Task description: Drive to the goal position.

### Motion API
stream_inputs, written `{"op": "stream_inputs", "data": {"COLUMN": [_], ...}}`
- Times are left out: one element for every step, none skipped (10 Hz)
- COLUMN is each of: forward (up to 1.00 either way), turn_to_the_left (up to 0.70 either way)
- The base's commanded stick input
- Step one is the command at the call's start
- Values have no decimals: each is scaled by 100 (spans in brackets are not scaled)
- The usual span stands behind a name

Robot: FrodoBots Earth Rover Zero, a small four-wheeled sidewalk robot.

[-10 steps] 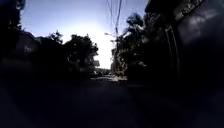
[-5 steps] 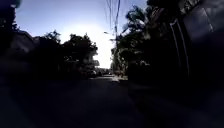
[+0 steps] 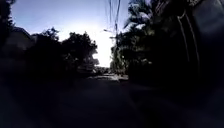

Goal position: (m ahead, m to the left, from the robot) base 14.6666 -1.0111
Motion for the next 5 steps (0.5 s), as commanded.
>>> {"op": "stream_inputs", "data": {"forward": [85,85,85,85,85], "turn_to_the_left": [5,3,1,0,0]}}
